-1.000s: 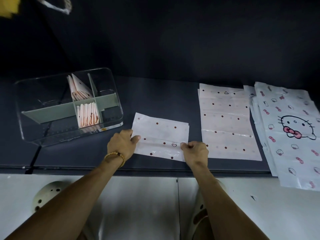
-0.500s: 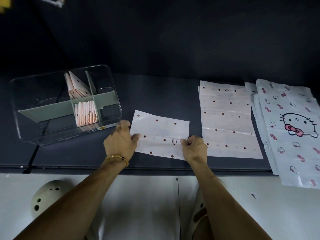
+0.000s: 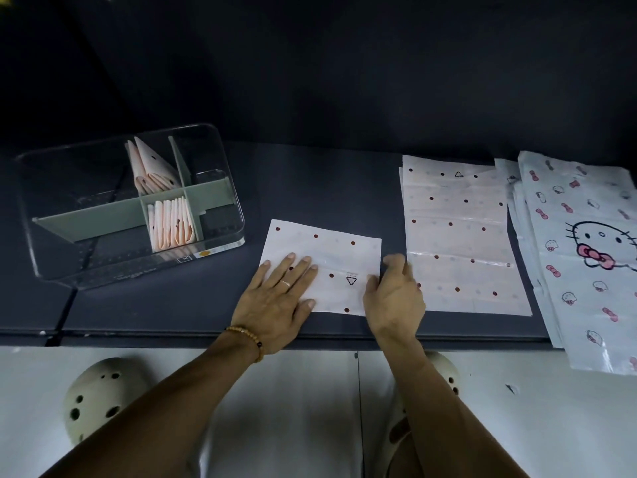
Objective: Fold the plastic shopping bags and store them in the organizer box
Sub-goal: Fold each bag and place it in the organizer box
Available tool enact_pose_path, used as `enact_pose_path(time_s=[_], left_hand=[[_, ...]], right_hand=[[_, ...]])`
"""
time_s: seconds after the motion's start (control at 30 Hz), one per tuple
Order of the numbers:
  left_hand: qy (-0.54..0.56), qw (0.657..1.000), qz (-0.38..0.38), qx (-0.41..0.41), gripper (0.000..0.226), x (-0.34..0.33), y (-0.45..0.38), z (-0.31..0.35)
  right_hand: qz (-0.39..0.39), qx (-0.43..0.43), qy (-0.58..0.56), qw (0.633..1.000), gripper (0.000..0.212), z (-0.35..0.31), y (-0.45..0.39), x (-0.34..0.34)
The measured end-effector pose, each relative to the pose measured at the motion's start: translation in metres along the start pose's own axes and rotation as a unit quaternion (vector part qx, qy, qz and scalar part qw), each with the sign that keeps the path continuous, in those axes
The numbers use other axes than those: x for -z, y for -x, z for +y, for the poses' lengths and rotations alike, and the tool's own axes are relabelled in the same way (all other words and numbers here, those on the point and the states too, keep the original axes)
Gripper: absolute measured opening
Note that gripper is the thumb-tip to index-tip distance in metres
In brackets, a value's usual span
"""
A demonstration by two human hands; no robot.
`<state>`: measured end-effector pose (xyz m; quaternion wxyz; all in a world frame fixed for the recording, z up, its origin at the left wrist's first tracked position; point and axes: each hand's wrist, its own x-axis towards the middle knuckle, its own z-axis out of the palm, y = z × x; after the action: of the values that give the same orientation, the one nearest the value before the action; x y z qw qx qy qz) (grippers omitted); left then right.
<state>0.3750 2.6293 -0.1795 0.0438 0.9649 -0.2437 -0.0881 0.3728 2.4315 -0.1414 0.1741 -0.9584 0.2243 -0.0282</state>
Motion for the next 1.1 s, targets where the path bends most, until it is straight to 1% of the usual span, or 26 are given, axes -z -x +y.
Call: enact_pose_path(time_s=[0.03, 0.07, 0.1, 0.13, 0.2, 0.23, 0.3, 0.37, 0.47, 0.57, 0.6, 0.67, 0.73, 0.83, 0.9, 0.93, 0.97, 1.03, 1.1], left_hand=[[-0.001, 1.0, 0.001, 0.002, 0.06, -0.001, 0.0, 0.0], [-0.001, 1.0, 0.004, 0.004, 0.061, -0.001, 0.0, 0.001], [0.002, 1.0, 0.006, 0.007, 0.061, 0.0, 0.0, 0.001], [0.005, 1.0, 0.006, 0.007, 0.061, 0.001, 0.0, 0.002], [0.003, 1.0, 0.005, 0.002, 0.061, 0.0, 0.0, 0.002], [0.001, 1.0, 0.004, -0.001, 0.062, 0.0, 0.0, 0.001], [-0.001, 1.0, 0.001, -0.002, 0.064, -0.001, 0.0, -0.001], [-0.004, 1.0, 0.003, -0.005, 0.064, 0.0, 0.0, -0.002], [-0.002, 1.0, 0.0, -0.007, 0.063, 0.0, 0.0, -0.003], [-0.003, 1.0, -0.008, -0.011, 0.061, 0.001, -0.001, -0.004], [-0.001, 1.0, -0.009, -0.014, 0.062, 0.002, -0.001, -0.005], [0.008, 1.0, -0.007, -0.017, 0.063, 0.007, -0.002, -0.006], [0.012, 1.0, -0.002, -0.018, 0.064, 0.012, -0.004, -0.008], [0.021, 0.999, -0.008, -0.022, 0.071, 0.019, -0.008, -0.009], [0.031, 0.999, -0.032, -0.028, 0.081, 0.024, -0.01, -0.012], [0.029, 0.998, -0.043, -0.033, 0.083, 0.026, -0.012, -0.014], [0.025, 0.998, -0.049, -0.04, 0.079, 0.029, -0.013, -0.016], [0.034, 0.997, -0.038, -0.049, 0.058, 0.036, -0.018, -0.018], [0.107, 0.993, -0.034, -0.034, 0.039, 0.048, -0.019, -0.02]], right_hand=[[0.035, 0.073, 0.019, 0.997, 0.027, -0.003, 0.006, -0.001], [0.057, 0.147, 0.015, 0.987, 0.03, -0.009, 0.013, -0.005], [0.046, 0.21, -0.002, 0.977, 0.033, -0.016, 0.019, -0.011], [-0.003, 0.251, -0.017, 0.968, 0.037, -0.024, 0.026, -0.017], [-0.122, 0.28, -0.023, 0.952, 0.051, -0.033, 0.037, -0.032], [-0.152, 0.289, -0.012, 0.945, 0.055, -0.031, 0.038, -0.037], [-0.156, 0.319, 0.036, 0.934, 0.058, -0.015, 0.034, -0.039], [-0.148, 0.341, 0.078, 0.925, 0.055, 0.007, 0.03, -0.031], [-0.167, 0.35, 0.125, 0.913, 0.054, 0.038, 0.021, -0.014], [-0.204, 0.331, 0.165, 0.906, 0.056, 0.06, 0.013, 0.001], [-0.202, 0.328, 0.169, 0.907, 0.056, 0.061, 0.012, 0.006], [-0.153, 0.339, 0.14, 0.918, 0.051, 0.053, 0.017, 0.014], [-0.11, 0.366, 0.105, 0.918, 0.045, 0.04, 0.024, 0.012], [-0.092, 0.398, 0.087, 0.909, 0.038, 0.027, 0.028, 0.01], [-0.076, 0.401, 0.097, 0.908, 0.034, 0.024, 0.026, 0.012], [-0.072, 0.396, 0.1, 0.91, 0.03, 0.023, 0.024, 0.013], [-0.075, 0.383, 0.1, 0.915, 0.024, 0.022, 0.023, 0.015], [-0.089, 0.339, 0.07, 0.934, 0.014, 0.018, 0.019, 0.018], [-0.095, 0.274, 0.01, 0.957, 0.018, 0.017, 0.012, 0.018]])
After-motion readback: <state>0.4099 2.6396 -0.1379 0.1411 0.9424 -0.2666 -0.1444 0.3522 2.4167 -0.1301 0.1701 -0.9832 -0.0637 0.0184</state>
